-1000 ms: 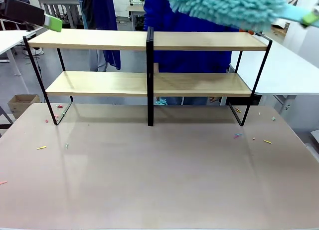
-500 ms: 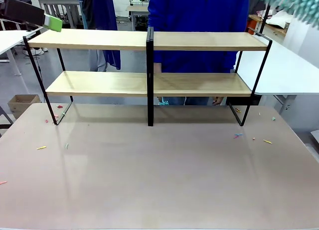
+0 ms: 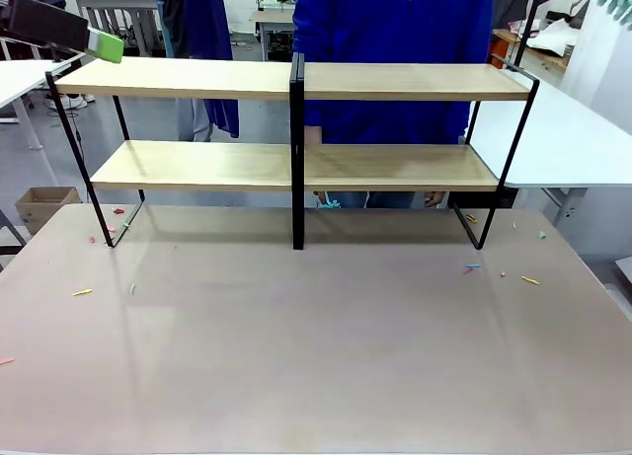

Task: Clean the shelves.
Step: Clean another randomly selected level of the Shelf with the Duster, then place the Duster on the table.

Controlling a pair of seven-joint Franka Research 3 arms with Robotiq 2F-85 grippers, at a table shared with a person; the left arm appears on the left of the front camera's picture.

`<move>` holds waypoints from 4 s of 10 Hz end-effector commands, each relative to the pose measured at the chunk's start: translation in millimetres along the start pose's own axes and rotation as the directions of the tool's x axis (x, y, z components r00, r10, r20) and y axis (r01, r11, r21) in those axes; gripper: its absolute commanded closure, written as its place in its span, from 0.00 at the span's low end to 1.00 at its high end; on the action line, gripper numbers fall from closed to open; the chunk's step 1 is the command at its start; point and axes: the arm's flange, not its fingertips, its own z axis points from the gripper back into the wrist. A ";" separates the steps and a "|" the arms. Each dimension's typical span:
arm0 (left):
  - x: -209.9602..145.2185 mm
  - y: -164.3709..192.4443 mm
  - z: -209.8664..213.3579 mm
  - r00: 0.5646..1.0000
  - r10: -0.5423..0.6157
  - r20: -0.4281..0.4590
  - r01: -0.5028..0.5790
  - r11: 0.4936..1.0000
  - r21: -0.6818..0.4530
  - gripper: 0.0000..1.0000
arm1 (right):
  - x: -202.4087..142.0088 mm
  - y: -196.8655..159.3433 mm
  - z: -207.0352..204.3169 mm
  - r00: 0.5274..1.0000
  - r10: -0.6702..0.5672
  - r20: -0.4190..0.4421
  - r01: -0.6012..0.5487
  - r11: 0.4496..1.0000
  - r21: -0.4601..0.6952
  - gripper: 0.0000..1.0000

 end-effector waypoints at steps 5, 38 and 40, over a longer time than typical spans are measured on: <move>-2.2 1.4 -0.1 1.000 -0.002 0.002 0.002 1.000 -0.007 0.00 | 2.2 4.0 -0.6 1.000 0.004 -0.029 -0.004 1.000 -0.002 0.87; -234.5 196.2 -118.1 0.319 0.733 -0.601 -0.948 0.239 -0.212 0.00 | -51.9 -108.0 -183.3 0.931 -0.303 -0.202 0.353 0.888 0.294 0.00; -234.5 196.2 -118.1 0.319 0.733 -0.601 -0.948 0.239 -0.212 0.00 | -51.9 -108.0 -183.3 0.931 -0.303 -0.202 0.353 0.888 0.294 0.00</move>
